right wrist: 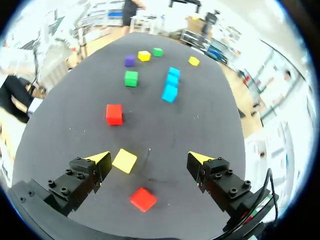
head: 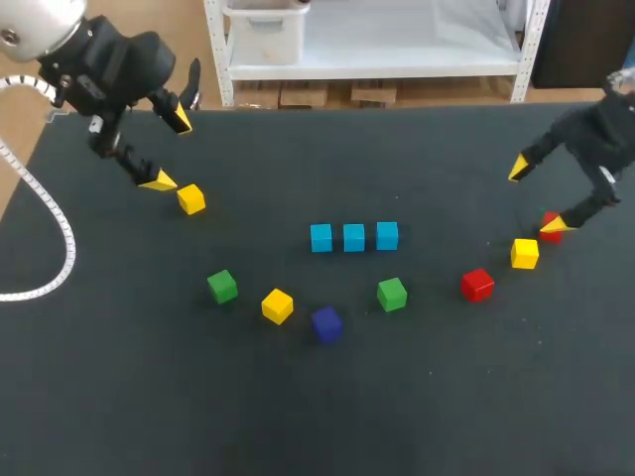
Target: Place the blue cubes, place green cubes on the blue cubes, place the yellow cubes on the green cubes, then place the red cubes on the yellow cubes, and place purple cube on the red cubes.
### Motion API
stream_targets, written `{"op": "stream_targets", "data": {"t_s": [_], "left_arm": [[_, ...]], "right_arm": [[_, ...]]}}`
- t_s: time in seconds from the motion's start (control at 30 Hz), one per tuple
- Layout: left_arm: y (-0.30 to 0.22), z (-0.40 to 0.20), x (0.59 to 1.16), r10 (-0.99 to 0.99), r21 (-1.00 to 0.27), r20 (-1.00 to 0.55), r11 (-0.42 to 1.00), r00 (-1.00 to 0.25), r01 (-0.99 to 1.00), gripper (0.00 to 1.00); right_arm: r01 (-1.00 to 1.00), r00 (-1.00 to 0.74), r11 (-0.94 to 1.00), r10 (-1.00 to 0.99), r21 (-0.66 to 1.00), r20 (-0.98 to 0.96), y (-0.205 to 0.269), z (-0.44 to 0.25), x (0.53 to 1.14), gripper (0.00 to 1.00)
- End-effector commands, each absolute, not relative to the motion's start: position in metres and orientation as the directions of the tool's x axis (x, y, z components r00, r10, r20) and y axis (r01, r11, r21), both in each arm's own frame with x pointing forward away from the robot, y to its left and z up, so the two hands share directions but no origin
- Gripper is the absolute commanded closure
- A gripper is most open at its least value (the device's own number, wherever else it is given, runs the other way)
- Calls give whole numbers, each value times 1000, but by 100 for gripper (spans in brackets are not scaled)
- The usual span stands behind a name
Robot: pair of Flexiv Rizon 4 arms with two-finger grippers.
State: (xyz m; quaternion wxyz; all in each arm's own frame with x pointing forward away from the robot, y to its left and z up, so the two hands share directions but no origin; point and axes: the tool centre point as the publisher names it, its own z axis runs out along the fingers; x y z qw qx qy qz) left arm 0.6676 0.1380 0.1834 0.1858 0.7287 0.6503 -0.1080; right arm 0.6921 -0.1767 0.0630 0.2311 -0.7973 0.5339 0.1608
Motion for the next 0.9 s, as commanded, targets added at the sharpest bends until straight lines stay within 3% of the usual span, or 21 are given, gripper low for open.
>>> {"op": "stream_targets", "data": {"t_s": [0.03,0.7,0.9], "left_arm": [[138,183,668,907,129,-399,-87,132,988,0],[138,183,668,907,129,-399,-87,132,988,0],[138,183,668,907,129,-399,-87,132,988,0]], "right_arm": [[-882,469,-439,-784,-170,-407,-149,68,693,0],[-896,440,-418,-789,-152,-429,-16,54,625,0],[-925,371,-369,-821,-92,-434,-2,43,606,0]]}}
